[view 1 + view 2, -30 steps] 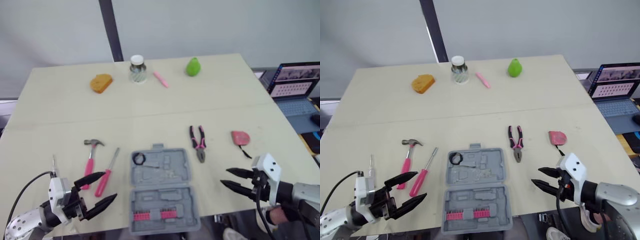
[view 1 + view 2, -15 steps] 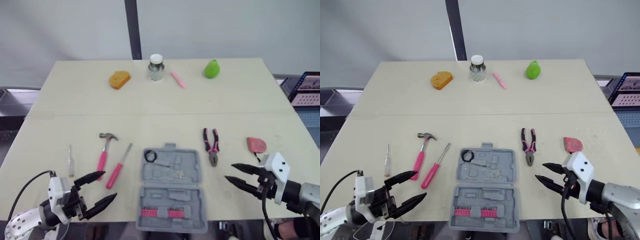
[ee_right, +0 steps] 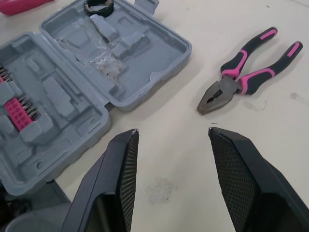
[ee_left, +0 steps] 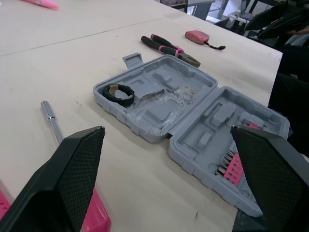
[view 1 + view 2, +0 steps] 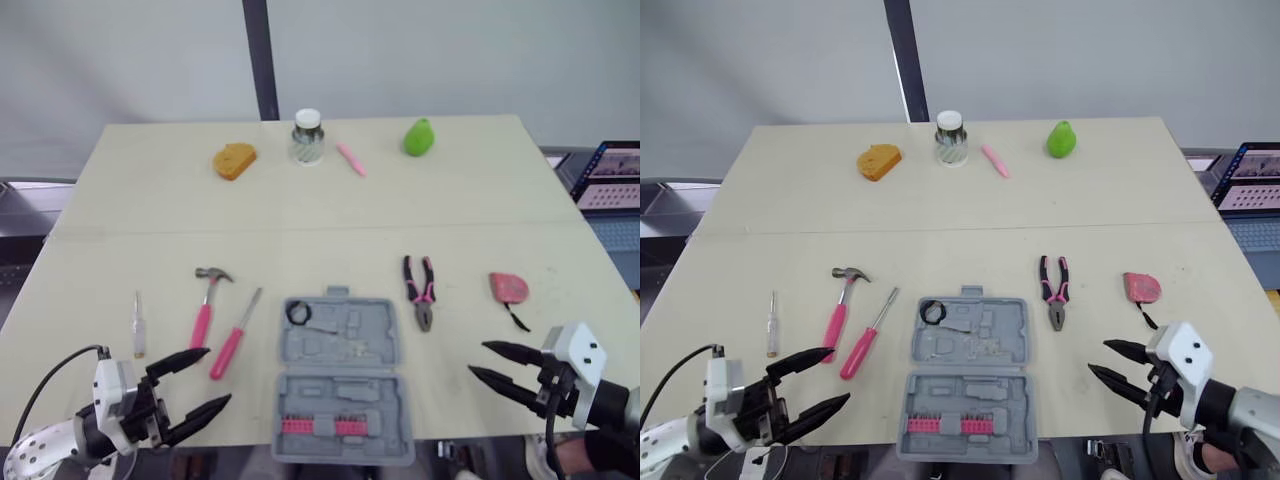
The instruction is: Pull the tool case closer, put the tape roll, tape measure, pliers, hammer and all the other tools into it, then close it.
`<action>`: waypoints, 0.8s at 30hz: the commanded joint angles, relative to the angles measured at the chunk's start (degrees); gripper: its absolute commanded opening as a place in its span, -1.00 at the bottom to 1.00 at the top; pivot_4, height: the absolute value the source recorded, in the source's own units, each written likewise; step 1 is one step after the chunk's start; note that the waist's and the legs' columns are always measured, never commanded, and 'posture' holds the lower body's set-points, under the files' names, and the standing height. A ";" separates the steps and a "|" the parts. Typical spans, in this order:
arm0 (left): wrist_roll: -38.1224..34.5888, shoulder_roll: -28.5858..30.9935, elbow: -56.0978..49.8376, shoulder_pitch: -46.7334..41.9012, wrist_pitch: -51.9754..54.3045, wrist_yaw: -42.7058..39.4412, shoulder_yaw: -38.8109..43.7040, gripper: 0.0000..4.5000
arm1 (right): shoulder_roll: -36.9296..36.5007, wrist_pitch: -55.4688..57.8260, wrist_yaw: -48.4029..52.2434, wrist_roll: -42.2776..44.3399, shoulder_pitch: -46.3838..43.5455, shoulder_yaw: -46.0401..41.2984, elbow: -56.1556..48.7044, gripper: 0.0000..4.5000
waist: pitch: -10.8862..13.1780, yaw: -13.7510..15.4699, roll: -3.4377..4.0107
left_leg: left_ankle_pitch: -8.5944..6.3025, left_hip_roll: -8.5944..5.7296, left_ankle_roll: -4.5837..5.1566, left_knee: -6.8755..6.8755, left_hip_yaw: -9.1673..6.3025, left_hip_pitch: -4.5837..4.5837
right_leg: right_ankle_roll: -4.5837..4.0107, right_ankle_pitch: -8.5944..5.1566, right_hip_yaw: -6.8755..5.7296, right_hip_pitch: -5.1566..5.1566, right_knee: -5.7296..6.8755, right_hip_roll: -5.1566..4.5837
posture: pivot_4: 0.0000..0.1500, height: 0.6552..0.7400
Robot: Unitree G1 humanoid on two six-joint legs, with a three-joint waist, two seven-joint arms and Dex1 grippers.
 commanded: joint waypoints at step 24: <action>-0.79 0.19 -4.82 -3.82 -1.85 0.46 -2.99 1.00 | -0.55 0.52 1.37 1.08 -2.42 3.20 1.01 0.08 | 0.05 0.29 0.00 | -0.19 0.03 0.07 0.03 0.10 -0.04 | 0.09 0.05 0.09 0.03 -0.27 -0.02 | 1.00 0.43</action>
